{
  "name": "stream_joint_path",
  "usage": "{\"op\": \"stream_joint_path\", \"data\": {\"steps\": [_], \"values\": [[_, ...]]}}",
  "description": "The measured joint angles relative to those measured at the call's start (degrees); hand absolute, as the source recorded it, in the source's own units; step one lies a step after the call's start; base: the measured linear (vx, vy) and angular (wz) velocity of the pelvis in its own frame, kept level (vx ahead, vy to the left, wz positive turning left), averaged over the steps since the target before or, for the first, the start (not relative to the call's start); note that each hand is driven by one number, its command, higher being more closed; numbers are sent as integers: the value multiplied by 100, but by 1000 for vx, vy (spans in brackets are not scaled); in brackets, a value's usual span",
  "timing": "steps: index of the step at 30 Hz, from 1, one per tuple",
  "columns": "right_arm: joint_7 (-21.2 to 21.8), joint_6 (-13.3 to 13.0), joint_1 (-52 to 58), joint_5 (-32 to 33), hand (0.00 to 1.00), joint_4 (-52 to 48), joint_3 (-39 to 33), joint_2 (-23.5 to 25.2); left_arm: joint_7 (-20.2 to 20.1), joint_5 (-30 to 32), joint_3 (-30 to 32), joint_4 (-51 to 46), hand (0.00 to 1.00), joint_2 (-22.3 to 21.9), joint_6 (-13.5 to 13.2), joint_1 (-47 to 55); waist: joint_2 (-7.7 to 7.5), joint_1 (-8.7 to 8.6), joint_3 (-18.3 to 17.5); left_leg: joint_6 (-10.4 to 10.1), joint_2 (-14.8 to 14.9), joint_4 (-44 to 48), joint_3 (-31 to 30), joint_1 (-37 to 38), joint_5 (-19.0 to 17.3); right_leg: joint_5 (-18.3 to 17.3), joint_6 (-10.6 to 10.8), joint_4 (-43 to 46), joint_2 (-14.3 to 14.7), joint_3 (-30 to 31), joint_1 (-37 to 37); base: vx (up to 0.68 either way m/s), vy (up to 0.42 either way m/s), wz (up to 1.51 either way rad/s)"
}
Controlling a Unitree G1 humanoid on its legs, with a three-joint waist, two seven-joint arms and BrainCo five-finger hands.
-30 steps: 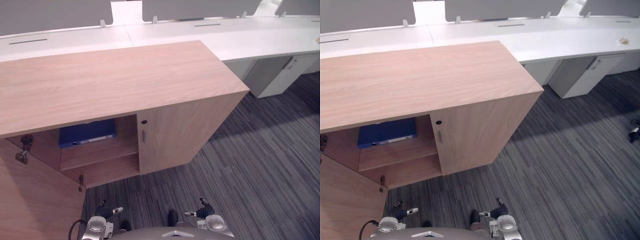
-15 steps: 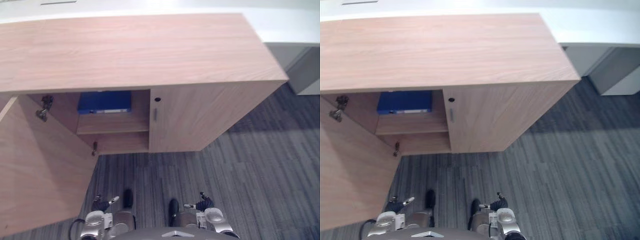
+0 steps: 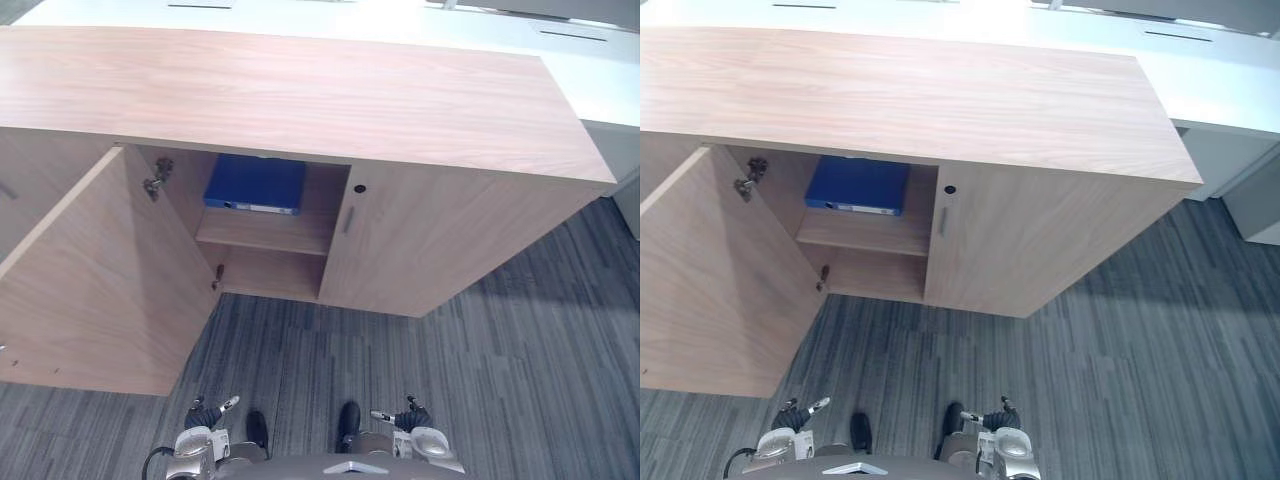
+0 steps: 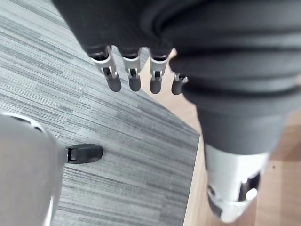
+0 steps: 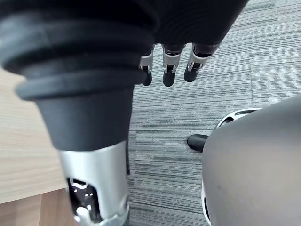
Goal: Walk over to the cabinet, pick up the folder, carry it to the office cabinet, place the folder inside the office cabinet, then close the office cabinet door
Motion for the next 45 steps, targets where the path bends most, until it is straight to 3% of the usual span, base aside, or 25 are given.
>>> {"op": "stream_joint_path", "data": {"steps": [4, 8, 12, 16, 24, 29, 33, 37, 45], "values": [[-128, 4, -28, -13, 0, 203, 5, -47, 277, -412, 539, -206, 0, 36, -7, 121, 40, 106, -80, 42, -33, 0, -131, 143, 17, -12, 10, -30, 10, -63, 222, 50, 10, 15], [-222, 5, -11, -15, 0, 215, 25, -64, 655, -763, 897, -1243, 0, 216, -173, 235, 38, 160, -79, 47, -20, -2, -220, 239, 21, 7, 13, -70, 44, -155, 399, 48, -12, 13], [-340, 5, -3, -22, 0, 210, 264, -97, 983, -844, 937, -2461, 0, 568, -392, 264, 31, 186, -78, 40, 5, -6, -238, 329, 14, -12, -17, -71, 71, -157, 495, 1, -2, 1], [-362, 5, 2, -26, 0, 199, 413, -98, 1108, -728, 887, -3195, 0, 608, -534, 225, 6, 191, -94, 41, 8, -7, -248, 332, 15, -61, -67, -69, 75, -148, 496, -18, -2, 0], [-363, 18, 120, -42, 0, 142, 422, -33, 1273, -396, 900, -3249, 0, 557, -558, 217, -151, 267, -186, 32, 15, -9, -256, 337, 5, -85, -58, -69, 83, -152, 513, 0, 0, 0], [-370, 27, 233, -75, 0, -11, 445, 43, 1355, -404, 1105, -3375, 0, 223, -558, 450, -174, 340, -203, 37, 24, -10, -158, 448, -51, -93, -71, -67, 94, -58, 563, 9, 4, -9], [-376, 26, 259, -74, 0, -16, 433, 55, 1347, -407, 1252, -2860, 0, 197, -549, 469, -204, 362, -224, 36, 23, -11, -154, 461, -58, -106, -57, -67, 91, -52, 571, -1, -1, -1], [-380, 22, 292, -71, 0, -11, 397, 63, 1375, -422, 1907, -2209, 0, 222, -471, 506, -206, 390, -240, 26, 22, -12, -162, 543, -95, -145, -35, -68, 87, -66, 656, 0, 0, 0], [-387, 16, 304, -67, 0, 122, 390, 69, 1484, -384, 2257, -1865, 0, 258, -406, 667, -227, 476, -269, 27, -2, -14, -323, 529, -109, -194, -13, -90, 65, -225, 745, 14, -3, 11]]}}
